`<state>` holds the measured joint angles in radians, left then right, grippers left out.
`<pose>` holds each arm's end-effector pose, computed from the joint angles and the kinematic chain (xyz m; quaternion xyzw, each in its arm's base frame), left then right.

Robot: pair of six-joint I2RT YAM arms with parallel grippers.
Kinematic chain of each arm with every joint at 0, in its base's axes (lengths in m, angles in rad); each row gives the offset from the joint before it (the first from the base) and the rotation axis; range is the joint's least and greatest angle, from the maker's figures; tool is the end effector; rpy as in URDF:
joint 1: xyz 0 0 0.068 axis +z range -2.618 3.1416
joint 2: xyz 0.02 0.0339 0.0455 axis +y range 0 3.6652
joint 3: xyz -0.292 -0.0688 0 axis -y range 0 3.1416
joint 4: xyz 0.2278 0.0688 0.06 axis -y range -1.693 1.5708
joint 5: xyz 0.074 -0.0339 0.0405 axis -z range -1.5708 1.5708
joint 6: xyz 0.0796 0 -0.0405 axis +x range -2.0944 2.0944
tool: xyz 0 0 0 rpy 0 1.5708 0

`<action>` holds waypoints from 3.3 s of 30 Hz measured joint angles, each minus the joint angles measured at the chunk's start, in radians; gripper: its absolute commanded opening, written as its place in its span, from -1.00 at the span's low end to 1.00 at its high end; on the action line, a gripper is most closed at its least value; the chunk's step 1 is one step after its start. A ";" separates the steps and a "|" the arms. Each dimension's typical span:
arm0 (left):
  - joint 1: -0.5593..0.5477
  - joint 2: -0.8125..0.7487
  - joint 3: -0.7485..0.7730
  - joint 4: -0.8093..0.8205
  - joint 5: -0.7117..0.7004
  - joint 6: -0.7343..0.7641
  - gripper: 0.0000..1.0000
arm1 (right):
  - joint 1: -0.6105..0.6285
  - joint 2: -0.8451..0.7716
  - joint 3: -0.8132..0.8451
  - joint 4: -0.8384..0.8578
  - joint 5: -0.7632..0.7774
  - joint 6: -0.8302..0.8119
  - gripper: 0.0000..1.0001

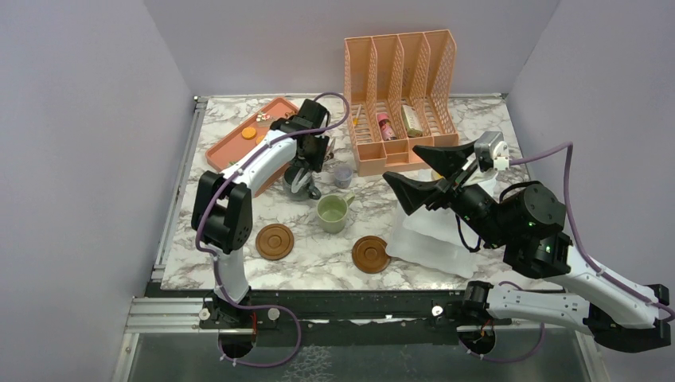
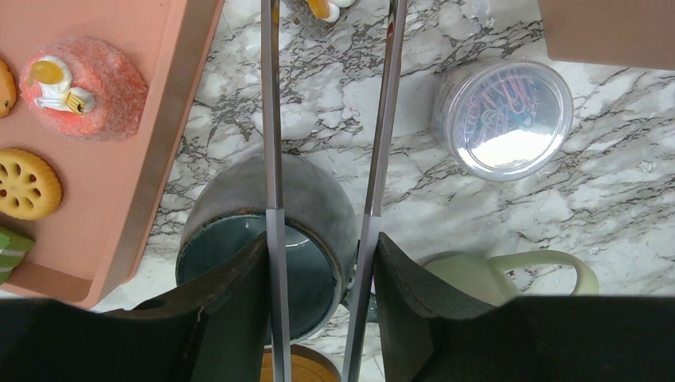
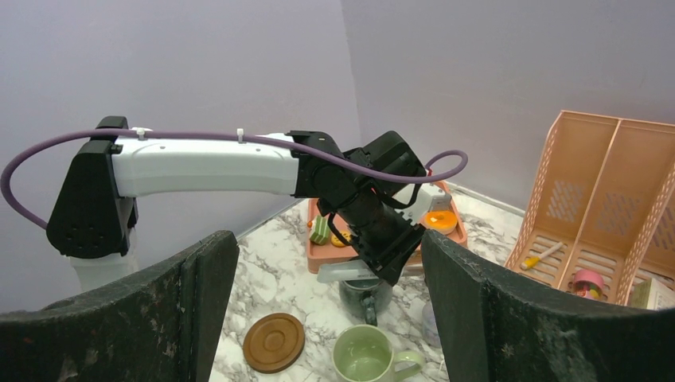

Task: Serve the afternoon tea
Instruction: Pick up the dessert at the center of the board, then place the desert on the desert table.

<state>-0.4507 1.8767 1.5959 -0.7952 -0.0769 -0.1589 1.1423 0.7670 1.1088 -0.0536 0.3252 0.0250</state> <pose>0.3774 -0.1758 0.2515 0.1315 0.9599 -0.0379 0.2446 0.0844 0.1236 0.4915 -0.2029 0.5694 0.3549 0.7132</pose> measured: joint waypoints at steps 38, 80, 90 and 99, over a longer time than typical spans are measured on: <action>0.039 -0.002 0.046 -0.046 0.002 0.142 -0.05 | 0.000 -0.013 -0.011 0.008 0.002 0.000 0.81; 0.060 -0.253 0.189 -0.045 0.206 -0.068 -0.56 | 0.000 0.024 0.089 -0.017 -0.024 0.009 0.80; -0.093 -0.326 0.198 0.058 0.404 -0.240 -0.56 | 0.000 0.008 0.166 -0.049 -0.024 0.008 0.80; -0.256 -0.359 0.196 0.134 0.428 -0.336 -0.56 | 0.000 -0.002 0.198 -0.053 -0.032 0.008 0.80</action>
<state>-0.7071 1.5177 1.7924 -0.6613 0.3515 -0.4950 1.1423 0.7654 1.3064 -0.1062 0.2935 0.0334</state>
